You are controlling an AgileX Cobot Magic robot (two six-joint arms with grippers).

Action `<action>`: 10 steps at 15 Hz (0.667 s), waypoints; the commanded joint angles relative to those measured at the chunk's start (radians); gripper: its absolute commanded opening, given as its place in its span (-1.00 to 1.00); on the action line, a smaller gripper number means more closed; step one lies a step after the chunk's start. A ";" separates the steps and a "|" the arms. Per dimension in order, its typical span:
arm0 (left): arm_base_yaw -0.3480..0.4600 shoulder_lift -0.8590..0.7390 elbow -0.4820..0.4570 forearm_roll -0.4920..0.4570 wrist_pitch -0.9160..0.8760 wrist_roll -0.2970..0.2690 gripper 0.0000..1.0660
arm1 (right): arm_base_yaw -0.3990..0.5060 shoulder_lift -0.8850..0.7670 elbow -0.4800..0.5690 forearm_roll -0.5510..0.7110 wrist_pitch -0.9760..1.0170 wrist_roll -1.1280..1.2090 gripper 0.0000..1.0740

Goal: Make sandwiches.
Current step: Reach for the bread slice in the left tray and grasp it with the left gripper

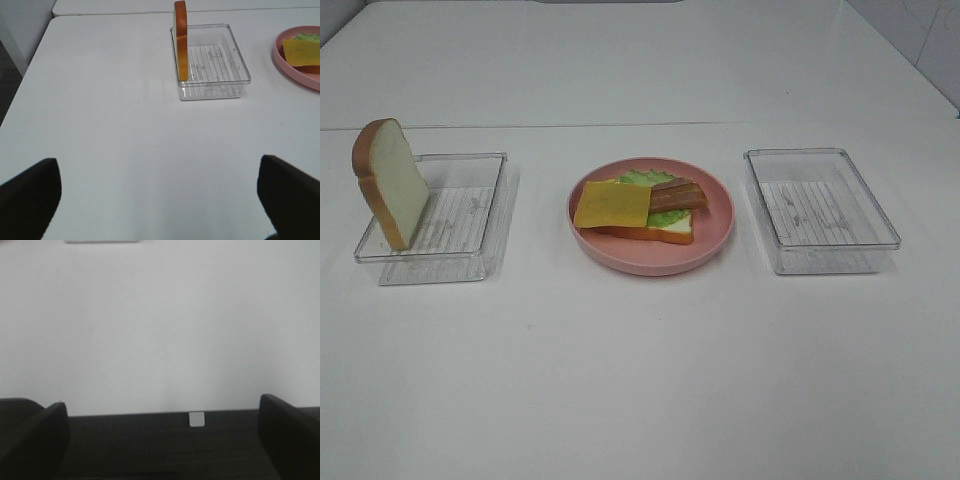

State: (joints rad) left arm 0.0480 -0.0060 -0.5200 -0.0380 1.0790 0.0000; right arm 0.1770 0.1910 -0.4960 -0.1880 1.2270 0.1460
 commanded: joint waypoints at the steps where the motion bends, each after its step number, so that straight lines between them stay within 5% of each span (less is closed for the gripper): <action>1: 0.000 -0.002 0.002 -0.003 -0.004 0.000 0.89 | -0.033 -0.056 0.005 -0.003 0.009 -0.009 0.83; 4: 0.000 -0.002 0.002 -0.003 -0.004 0.000 0.89 | -0.124 -0.147 0.008 0.002 -0.017 -0.038 0.83; 10: 0.000 -0.002 0.002 -0.003 -0.004 0.000 0.89 | -0.122 -0.227 0.047 0.070 -0.130 -0.061 0.83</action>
State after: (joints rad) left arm 0.0480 -0.0060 -0.5200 -0.0380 1.0790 0.0000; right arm 0.0600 -0.0030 -0.4540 -0.1270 1.1210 0.1050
